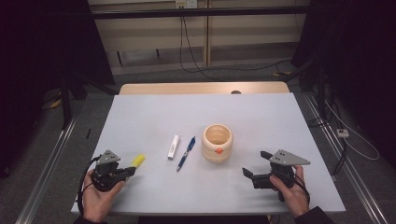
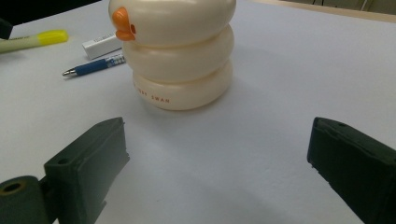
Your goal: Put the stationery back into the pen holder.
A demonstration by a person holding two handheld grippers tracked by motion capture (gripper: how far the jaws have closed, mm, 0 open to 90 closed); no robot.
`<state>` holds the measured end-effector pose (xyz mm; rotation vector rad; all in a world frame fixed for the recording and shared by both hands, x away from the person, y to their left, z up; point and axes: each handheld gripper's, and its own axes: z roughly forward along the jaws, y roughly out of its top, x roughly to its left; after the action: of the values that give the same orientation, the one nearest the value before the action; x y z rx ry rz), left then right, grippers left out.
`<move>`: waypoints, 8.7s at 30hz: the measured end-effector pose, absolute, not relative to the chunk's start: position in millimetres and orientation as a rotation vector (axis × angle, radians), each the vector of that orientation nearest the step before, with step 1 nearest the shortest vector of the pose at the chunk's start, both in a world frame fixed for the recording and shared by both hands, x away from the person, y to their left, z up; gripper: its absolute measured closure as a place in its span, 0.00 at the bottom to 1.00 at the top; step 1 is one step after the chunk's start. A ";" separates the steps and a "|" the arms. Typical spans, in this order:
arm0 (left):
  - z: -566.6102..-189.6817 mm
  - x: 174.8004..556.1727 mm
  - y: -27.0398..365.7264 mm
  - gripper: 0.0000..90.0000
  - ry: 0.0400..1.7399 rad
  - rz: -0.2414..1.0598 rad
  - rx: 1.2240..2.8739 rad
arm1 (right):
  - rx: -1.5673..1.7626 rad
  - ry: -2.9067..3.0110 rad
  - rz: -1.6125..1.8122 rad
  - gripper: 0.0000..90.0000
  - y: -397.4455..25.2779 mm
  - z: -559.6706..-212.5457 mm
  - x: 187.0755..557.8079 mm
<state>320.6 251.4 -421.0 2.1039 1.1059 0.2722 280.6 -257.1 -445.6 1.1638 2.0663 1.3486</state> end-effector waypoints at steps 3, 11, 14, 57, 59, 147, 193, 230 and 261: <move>-420.4 321.3 252.5 0.97 1.090 0.258 2.063 | 1.171 2.063 1.347 0.05 -258.4 -445.7 280.7; -414.2 322.9 263.2 0.45 1.140 0.338 1.914 | 1.173 2.056 1.353 0.05 -259.3 -445.3 280.4; -413.7 326.8 261.5 0.34 1.103 0.297 1.937 | 1.173 2.057 1.352 0.05 -259.0 -445.3 280.6; -425.6 392.4 229.0 0.29 1.169 0.193 2.356 | 1.164 2.076 1.340 0.04 -256.8 -446.9 282.3; -427.2 393.5 229.9 0.34 1.180 0.192 2.375 | 1.158 2.078 1.339 0.04 -257.3 -446.9 282.2; -379.9 361.6 200.5 0.75 0.948 0.278 2.064 | 1.150 2.071 1.336 0.04 -257.0 -445.9 282.4; -338.0 383.8 102.4 0.75 0.643 0.277 1.953 | 1.170 2.063 1.345 0.04 -258.9 -446.9 281.6; -312.6 395.2 25.5 0.75 0.531 0.259 1.896 | 1.161 2.079 1.357 0.04 -257.9 -446.9 281.4; -338.9 420.3 -5.6 0.75 0.546 0.238 1.887 | 1.157 2.081 1.358 0.04 -257.9 -446.8 281.2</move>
<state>420.3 -5.6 -338.9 1.8872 0.5460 0.2376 281.2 -257.9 -446.8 1.1569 2.0809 1.3577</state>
